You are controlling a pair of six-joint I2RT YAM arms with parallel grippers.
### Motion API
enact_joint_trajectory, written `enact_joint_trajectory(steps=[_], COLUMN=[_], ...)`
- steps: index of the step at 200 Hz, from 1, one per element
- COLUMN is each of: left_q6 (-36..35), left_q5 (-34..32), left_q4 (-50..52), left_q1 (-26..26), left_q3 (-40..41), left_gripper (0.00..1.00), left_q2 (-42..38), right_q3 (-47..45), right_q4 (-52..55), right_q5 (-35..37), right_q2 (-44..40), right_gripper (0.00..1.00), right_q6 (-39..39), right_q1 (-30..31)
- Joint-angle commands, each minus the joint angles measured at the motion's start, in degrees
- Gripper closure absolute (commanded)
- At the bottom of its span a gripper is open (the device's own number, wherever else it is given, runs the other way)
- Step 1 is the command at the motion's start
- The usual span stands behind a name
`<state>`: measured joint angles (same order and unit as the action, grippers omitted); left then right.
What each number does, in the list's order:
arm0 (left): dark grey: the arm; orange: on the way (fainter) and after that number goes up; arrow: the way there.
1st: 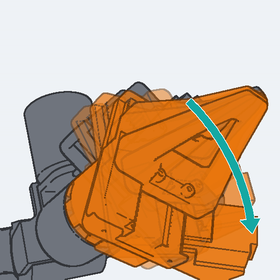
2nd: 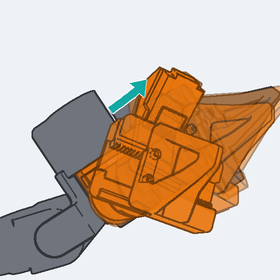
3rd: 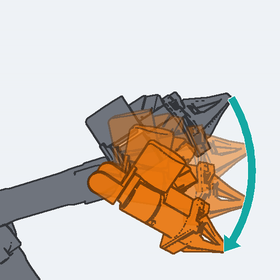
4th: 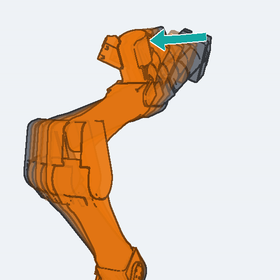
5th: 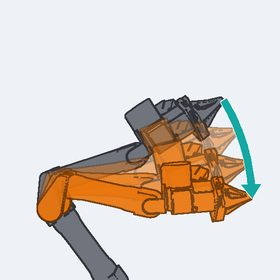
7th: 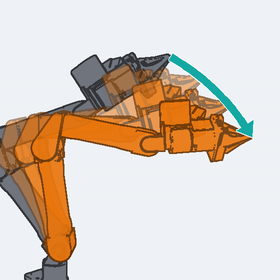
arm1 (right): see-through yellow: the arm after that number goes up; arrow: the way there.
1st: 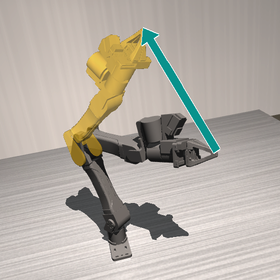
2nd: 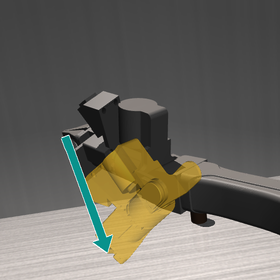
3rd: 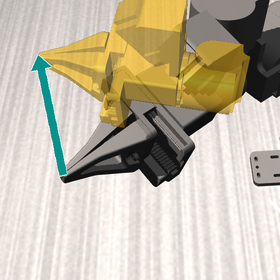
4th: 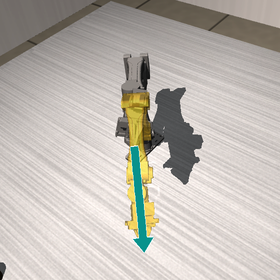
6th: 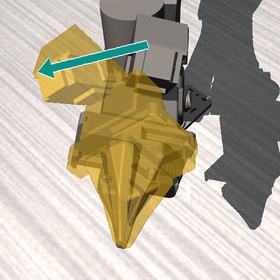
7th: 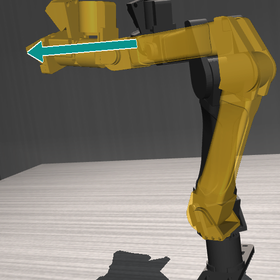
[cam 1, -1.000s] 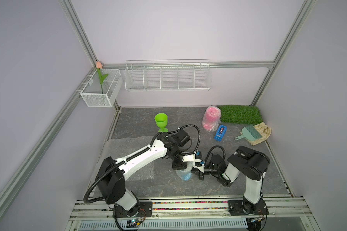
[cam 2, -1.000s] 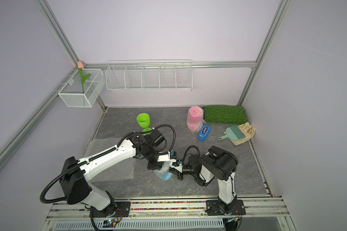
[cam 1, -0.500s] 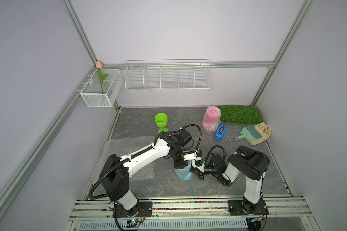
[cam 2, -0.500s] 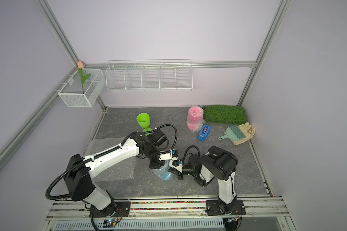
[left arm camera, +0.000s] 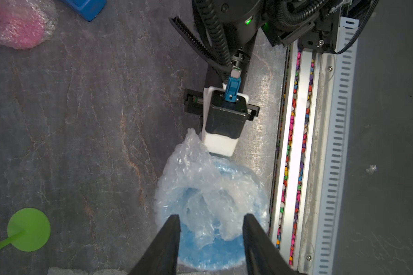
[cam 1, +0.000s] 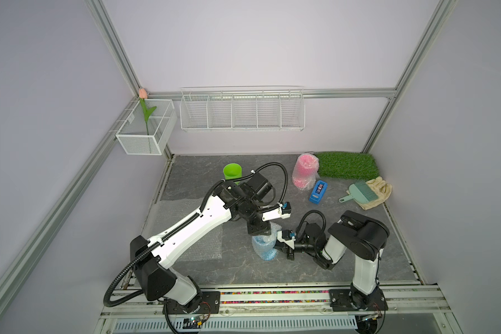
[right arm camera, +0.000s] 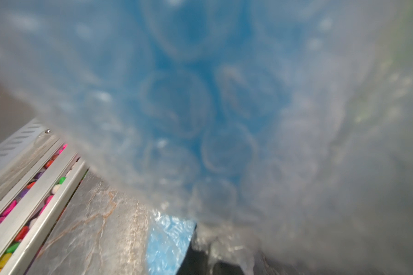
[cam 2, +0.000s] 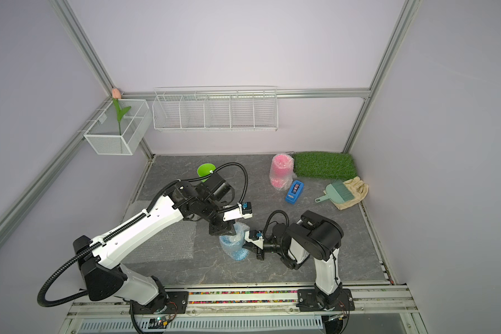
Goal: Wrap wine glasses in bubble wrap
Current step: Wrap the wine glass in bubble wrap.
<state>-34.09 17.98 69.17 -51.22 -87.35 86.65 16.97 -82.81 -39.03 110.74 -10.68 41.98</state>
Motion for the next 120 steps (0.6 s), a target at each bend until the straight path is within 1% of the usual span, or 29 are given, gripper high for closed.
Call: enact_joint_trajectory(steps=[1,17,25,33,51,59,89,120], left_q6=[-0.02,-0.09,-0.25,-0.31,-0.3,-0.02,0.07,1.07], left_q5=[3.05,2.96,2.84,2.61,2.18,1.59,0.84,2.76], left_q4=[3.62,4.23,4.22,3.86,1.8,0.64,-1.9,-6.79], left_q1=[0.09,0.12,0.13,0.16,0.66,1.06,1.3,1.31], left_q3=[1.53,2.61,3.33,3.94,5.57,6.19,8.7,13.95], left_gripper=[0.54,0.55,0.59,0.67,0.91,1.0,1.0,1.0], left_q2=[1.1,2.21,2.74,3.15,3.95,4.54,7.83,10.59], right_q3=[-0.16,-0.1,-0.1,-0.1,-0.1,-0.02,0.08,0.19], right_q4=[0.62,0.63,0.63,0.61,0.63,0.63,0.63,0.63], right_q5=[-0.88,-0.98,-1.01,-1.1,-1.14,-1.24,-1.4,-1.55], right_q2=[1.41,1.41,1.42,1.41,1.5,1.45,1.67,1.93], right_gripper=[0.93,0.93,0.93,0.93,0.93,0.93,0.93,0.93], right_q6=[0.48,0.48,0.48,0.47,0.48,0.48,0.48,0.48], right_q1=[-0.6,-0.6,-0.65,-0.59,-0.59,-0.58,-0.6,-0.6])
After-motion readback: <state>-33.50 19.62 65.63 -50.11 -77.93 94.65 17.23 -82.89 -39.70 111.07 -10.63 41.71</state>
